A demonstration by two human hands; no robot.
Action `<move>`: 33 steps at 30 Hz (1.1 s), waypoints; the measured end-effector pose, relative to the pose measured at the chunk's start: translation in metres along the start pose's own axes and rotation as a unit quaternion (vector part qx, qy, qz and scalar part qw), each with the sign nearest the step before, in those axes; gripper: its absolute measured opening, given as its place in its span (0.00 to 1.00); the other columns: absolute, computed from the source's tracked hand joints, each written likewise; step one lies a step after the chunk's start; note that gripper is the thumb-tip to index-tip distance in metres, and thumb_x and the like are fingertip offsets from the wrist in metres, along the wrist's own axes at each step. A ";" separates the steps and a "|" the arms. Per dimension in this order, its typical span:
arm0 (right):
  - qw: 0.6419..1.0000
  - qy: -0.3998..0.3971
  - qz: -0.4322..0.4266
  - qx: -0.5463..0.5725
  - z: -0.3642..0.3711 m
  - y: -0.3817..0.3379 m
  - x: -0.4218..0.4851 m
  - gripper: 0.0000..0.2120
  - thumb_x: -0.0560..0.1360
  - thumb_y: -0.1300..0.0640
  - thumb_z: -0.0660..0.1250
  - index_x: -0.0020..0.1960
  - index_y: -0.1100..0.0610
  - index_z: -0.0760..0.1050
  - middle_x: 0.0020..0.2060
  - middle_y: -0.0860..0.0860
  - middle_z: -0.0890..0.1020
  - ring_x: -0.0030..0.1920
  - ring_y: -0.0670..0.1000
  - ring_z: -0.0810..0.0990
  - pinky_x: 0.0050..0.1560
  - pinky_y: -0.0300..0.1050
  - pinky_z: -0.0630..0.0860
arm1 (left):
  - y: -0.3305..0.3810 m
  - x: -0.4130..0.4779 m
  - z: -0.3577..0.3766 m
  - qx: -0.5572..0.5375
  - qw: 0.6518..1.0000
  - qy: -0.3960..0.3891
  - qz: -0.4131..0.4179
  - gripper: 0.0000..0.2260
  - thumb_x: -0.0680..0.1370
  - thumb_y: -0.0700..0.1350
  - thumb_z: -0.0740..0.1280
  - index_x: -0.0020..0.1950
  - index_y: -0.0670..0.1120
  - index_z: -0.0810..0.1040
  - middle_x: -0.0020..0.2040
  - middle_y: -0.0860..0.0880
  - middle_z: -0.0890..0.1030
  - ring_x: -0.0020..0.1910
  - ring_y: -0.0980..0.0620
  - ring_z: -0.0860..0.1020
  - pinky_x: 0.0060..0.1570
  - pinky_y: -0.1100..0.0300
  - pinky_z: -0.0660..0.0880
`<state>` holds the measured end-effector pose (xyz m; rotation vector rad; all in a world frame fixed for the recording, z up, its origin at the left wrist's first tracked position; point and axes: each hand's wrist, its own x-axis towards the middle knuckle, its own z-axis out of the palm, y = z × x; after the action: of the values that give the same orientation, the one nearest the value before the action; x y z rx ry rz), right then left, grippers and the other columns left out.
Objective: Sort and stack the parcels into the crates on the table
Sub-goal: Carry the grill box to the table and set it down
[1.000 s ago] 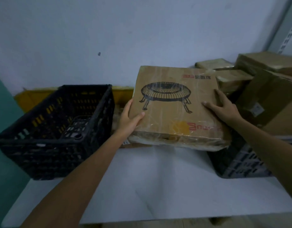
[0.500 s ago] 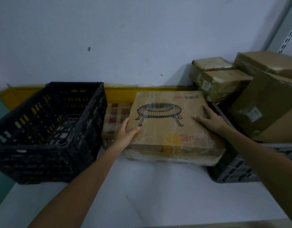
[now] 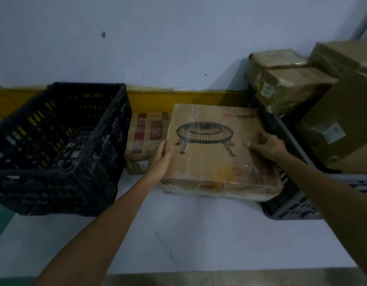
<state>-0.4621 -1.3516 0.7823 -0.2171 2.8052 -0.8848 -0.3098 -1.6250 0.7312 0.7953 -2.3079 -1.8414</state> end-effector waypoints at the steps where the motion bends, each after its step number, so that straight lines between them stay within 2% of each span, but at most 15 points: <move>1: 1.000 0.006 -0.010 0.003 -0.003 -0.004 0.004 0.40 0.72 0.45 0.70 0.76 0.59 0.56 0.70 0.59 0.69 0.69 0.60 0.68 0.67 0.50 0.65 | -0.003 0.004 -0.003 -0.010 1.000 0.023 -0.006 0.23 0.80 0.58 0.54 0.74 0.56 0.58 0.74 0.52 0.62 0.72 0.48 0.62 0.70 0.52 0.61; 3: 0.999 0.014 -0.029 0.014 -0.009 -0.012 0.012 0.41 0.71 0.46 0.71 0.76 0.57 0.56 0.71 0.57 0.68 0.70 0.58 0.67 0.68 0.49 0.65 | -0.008 0.009 -0.009 -0.006 0.999 0.048 -0.011 0.20 0.82 0.55 0.52 0.73 0.52 0.63 0.73 0.50 0.65 0.72 0.48 0.64 0.70 0.49 0.61; 5: 0.999 0.018 -0.039 0.032 -0.011 -0.017 0.019 0.41 0.71 0.48 0.72 0.76 0.56 0.56 0.72 0.56 0.67 0.71 0.57 0.66 0.68 0.47 0.64 | -0.011 0.013 -0.012 0.040 0.998 0.041 0.011 0.19 0.83 0.53 0.51 0.72 0.51 0.65 0.72 0.50 0.66 0.72 0.48 0.63 0.70 0.52 0.61; 9: 0.998 0.017 -0.026 0.063 -0.006 -0.013 0.027 0.40 0.70 0.50 0.73 0.76 0.54 0.58 0.72 0.55 0.67 0.71 0.57 0.66 0.69 0.47 0.64 | -0.012 0.019 -0.018 0.208 0.973 0.053 0.082 0.20 0.83 0.53 0.49 0.74 0.50 0.62 0.74 0.49 0.63 0.74 0.47 0.58 0.70 0.54 0.54; 12: 0.998 0.010 -0.004 0.065 0.000 -0.009 0.033 0.40 0.69 0.49 0.74 0.76 0.53 0.59 0.72 0.55 0.67 0.70 0.58 0.66 0.69 0.50 0.64 | -0.018 0.027 -0.032 0.366 0.919 0.067 0.133 0.24 0.80 0.58 0.48 0.74 0.54 0.61 0.76 0.50 0.59 0.76 0.47 0.52 0.71 0.47 0.49; 14: 0.997 0.005 0.004 0.071 0.006 -0.011 0.038 0.40 0.69 0.48 0.74 0.76 0.52 0.59 0.72 0.55 0.67 0.71 0.58 0.66 0.70 0.52 0.64 | -0.016 0.031 -0.042 0.456 0.875 0.084 0.139 0.22 0.81 0.56 0.52 0.75 0.54 0.58 0.78 0.50 0.53 0.77 0.47 0.46 0.71 0.40 0.43; 16: 0.997 0.002 0.005 0.074 0.010 -0.016 0.043 0.40 0.69 0.47 0.74 0.76 0.51 0.59 0.72 0.55 0.66 0.71 0.58 0.66 0.71 0.53 0.64 | -0.008 0.032 -0.052 0.576 0.793 0.126 0.155 0.26 0.80 0.55 0.57 0.76 0.52 0.55 0.78 0.45 0.47 0.76 0.44 0.42 0.70 0.35 0.40; 18: 0.997 -0.003 0.000 0.074 0.014 -0.021 0.047 0.40 0.69 0.48 0.74 0.76 0.51 0.58 0.72 0.55 0.66 0.71 0.59 0.66 0.70 0.53 0.64 | 0.004 0.032 -0.067 0.672 0.705 0.186 0.127 0.33 0.77 0.55 0.62 0.77 0.50 0.50 0.77 0.39 0.43 0.75 0.38 0.40 0.67 0.31 0.40; 20: 0.996 -0.004 -0.003 0.084 0.017 -0.025 0.051 0.40 0.69 0.49 0.74 0.76 0.51 0.59 0.72 0.55 0.66 0.70 0.59 0.66 0.70 0.52 0.65 | 0.011 0.033 -0.088 0.705 0.668 0.234 0.046 0.37 0.76 0.53 0.65 0.77 0.51 0.45 0.75 0.35 0.40 0.74 0.32 0.40 0.64 0.27 0.44; 22: 0.996 -0.003 -0.007 0.085 0.019 -0.028 0.053 0.40 0.69 0.50 0.74 0.76 0.51 0.59 0.72 0.56 0.66 0.70 0.59 0.66 0.69 0.52 0.65 | 0.009 0.032 -0.108 0.703 0.666 0.246 -0.025 0.41 0.77 0.48 0.65 0.76 0.53 0.37 0.75 0.33 0.38 0.73 0.29 0.46 0.62 0.26 0.56; 24: 0.997 -0.003 -0.009 0.077 0.020 -0.031 0.054 0.40 0.69 0.49 0.74 0.76 0.51 0.59 0.72 0.57 0.66 0.70 0.59 0.66 0.69 0.53 0.65 | 0.005 0.029 -0.121 0.715 0.664 0.213 -0.051 0.41 0.79 0.45 0.63 0.74 0.54 0.31 0.74 0.32 0.39 0.69 0.30 0.59 0.56 0.38 0.73; 25: 0.997 -0.002 -0.008 0.073 0.020 -0.032 0.054 0.40 0.69 0.49 0.74 0.76 0.51 0.59 0.72 0.57 0.66 0.70 0.60 0.66 0.68 0.54 0.65 | 0.005 0.029 -0.124 0.718 0.665 0.196 -0.055 0.41 0.79 0.44 0.61 0.73 0.54 0.29 0.75 0.32 0.41 0.66 0.31 0.65 0.51 0.46 0.77; 28: 0.998 0.011 -0.003 0.069 0.022 -0.034 0.051 0.39 0.69 0.49 0.74 0.75 0.50 0.59 0.71 0.58 0.67 0.69 0.61 0.67 0.67 0.55 0.66 | 0.010 0.033 -0.132 0.725 0.662 0.179 -0.061 0.41 0.79 0.44 0.62 0.74 0.50 0.30 0.75 0.34 0.46 0.59 0.36 0.72 0.41 0.57 0.77; 30: 0.998 0.017 -0.001 0.068 0.023 -0.036 0.047 0.39 0.69 0.50 0.74 0.75 0.50 0.60 0.71 0.58 0.67 0.68 0.62 0.68 0.68 0.55 0.66 | 0.010 0.033 -0.135 0.725 0.660 0.179 -0.077 0.40 0.79 0.44 0.62 0.75 0.46 0.33 0.75 0.35 0.49 0.58 0.38 0.72 0.38 0.58 0.73; 33: 0.997 0.021 0.004 0.069 0.023 -0.036 0.043 0.39 0.69 0.49 0.74 0.75 0.50 0.60 0.71 0.58 0.67 0.69 0.62 0.67 0.69 0.56 0.65 | 0.007 0.034 -0.138 0.721 0.666 0.171 -0.081 0.40 0.79 0.44 0.63 0.76 0.44 0.34 0.75 0.37 0.50 0.60 0.38 0.71 0.39 0.58 0.71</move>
<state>-0.4961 -1.4023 0.7788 -0.1681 2.7661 -1.0880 -0.2897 -1.7616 0.7667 1.2157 -3.0068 0.6100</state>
